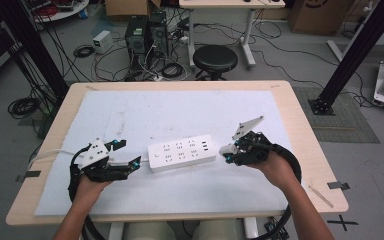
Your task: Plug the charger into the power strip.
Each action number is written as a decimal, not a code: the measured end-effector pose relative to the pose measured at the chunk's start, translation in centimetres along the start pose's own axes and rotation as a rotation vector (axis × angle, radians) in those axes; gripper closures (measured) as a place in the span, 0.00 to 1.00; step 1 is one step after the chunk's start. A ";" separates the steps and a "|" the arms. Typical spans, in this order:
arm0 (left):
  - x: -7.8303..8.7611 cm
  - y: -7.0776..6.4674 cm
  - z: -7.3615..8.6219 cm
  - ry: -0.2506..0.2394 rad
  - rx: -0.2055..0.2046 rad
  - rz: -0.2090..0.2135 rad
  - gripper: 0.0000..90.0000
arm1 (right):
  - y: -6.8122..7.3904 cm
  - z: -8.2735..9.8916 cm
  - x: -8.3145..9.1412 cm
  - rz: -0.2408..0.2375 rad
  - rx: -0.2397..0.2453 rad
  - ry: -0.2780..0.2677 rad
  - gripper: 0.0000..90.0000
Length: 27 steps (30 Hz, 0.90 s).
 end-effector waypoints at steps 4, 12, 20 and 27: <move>0.3 0.2 0.2 -0.005 0.008 -0.005 0.24 | -0.3 -0.5 0.1 -0.070 -0.067 -0.049 0.70; 0.3 0.5 0.3 -0.004 0.014 -0.008 0.24 | -0.3 0.2 -0.1 -0.004 0.015 0.011 0.70; 0.3 0.4 0.5 -0.003 0.017 -0.006 0.24 | -0.6 0.0 0.1 -0.006 0.112 0.089 0.70; 0.5 0.4 0.6 -0.004 0.019 -0.009 0.24 | -0.3 -0.7 -0.1 -0.020 0.188 0.142 0.70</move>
Point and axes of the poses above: each handheld gripper's, and its own axes: x roughly backward along the jaws, z roughly out of its underside, y roughly to its left, the point moved 5 cm from there along -x, roughly forward along the jaws, and after that the axes turned 7 degrees about y, right-handed, at the moved point
